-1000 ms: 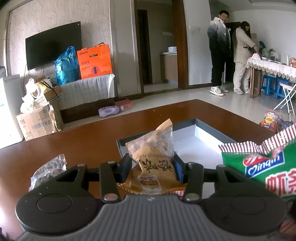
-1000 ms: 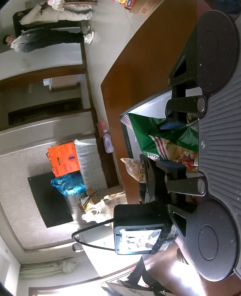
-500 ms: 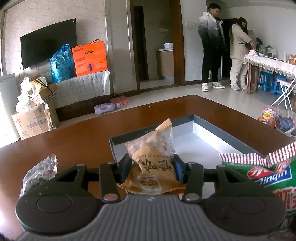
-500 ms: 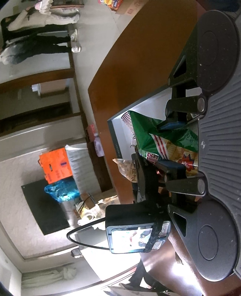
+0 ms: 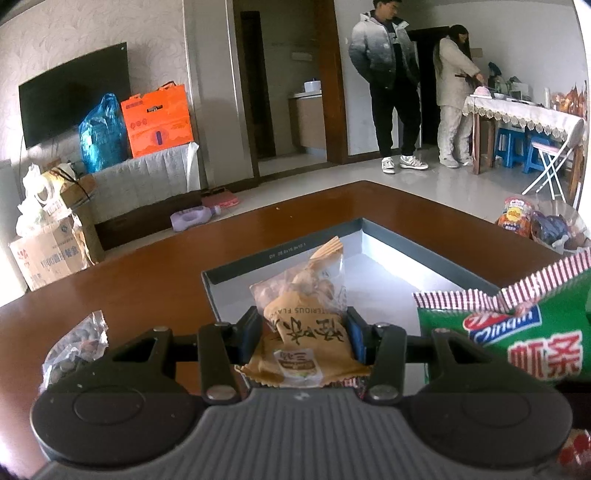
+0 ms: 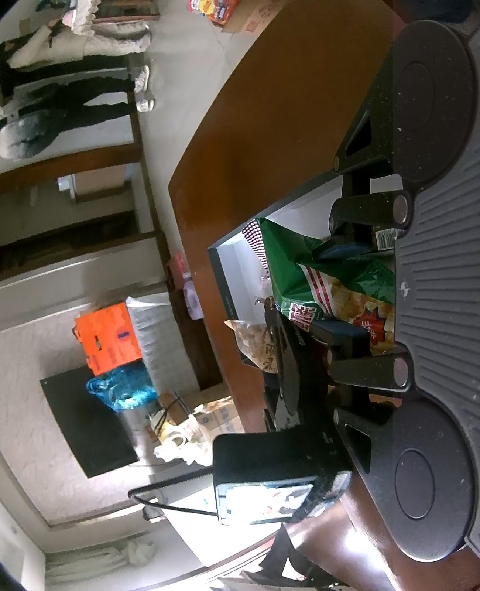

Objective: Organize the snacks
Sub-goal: 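Lower the brown bag and green bag into the white box with both tools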

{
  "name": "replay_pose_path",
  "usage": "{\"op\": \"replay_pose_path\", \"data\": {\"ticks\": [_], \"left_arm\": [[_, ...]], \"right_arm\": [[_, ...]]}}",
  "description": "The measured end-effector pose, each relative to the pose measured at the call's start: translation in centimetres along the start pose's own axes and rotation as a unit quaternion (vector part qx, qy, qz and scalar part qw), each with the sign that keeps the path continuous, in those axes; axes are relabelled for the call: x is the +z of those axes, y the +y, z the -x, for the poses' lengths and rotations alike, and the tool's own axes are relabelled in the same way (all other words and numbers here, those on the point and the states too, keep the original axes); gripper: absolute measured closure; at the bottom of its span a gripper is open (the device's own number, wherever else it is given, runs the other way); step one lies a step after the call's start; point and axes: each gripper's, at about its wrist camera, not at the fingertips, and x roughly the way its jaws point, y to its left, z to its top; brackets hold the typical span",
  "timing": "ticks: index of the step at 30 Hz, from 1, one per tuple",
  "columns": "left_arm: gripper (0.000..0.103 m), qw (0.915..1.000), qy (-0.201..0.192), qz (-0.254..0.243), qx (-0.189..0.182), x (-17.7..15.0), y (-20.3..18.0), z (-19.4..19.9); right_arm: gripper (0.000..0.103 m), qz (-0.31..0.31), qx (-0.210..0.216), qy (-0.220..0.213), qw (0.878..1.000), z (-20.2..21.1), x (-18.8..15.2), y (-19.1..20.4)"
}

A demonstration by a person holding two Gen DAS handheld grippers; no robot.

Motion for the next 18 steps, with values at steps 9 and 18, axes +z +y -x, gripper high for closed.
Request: {"op": "replay_pose_path", "data": {"ticks": [9, 18], "left_arm": [[0.056, 0.9996, 0.0, -0.022, 0.017, -0.4, -0.7, 0.7], [0.045, 0.9991, -0.005, -0.037, 0.02, -0.5, -1.0, 1.2]], "right_arm": [[0.066, 0.001, -0.019, -0.004, 1.0, -0.9, -0.2, 0.2], [0.056, 0.005, -0.033, -0.02, 0.999, -0.8, -0.2, 0.3]]}}
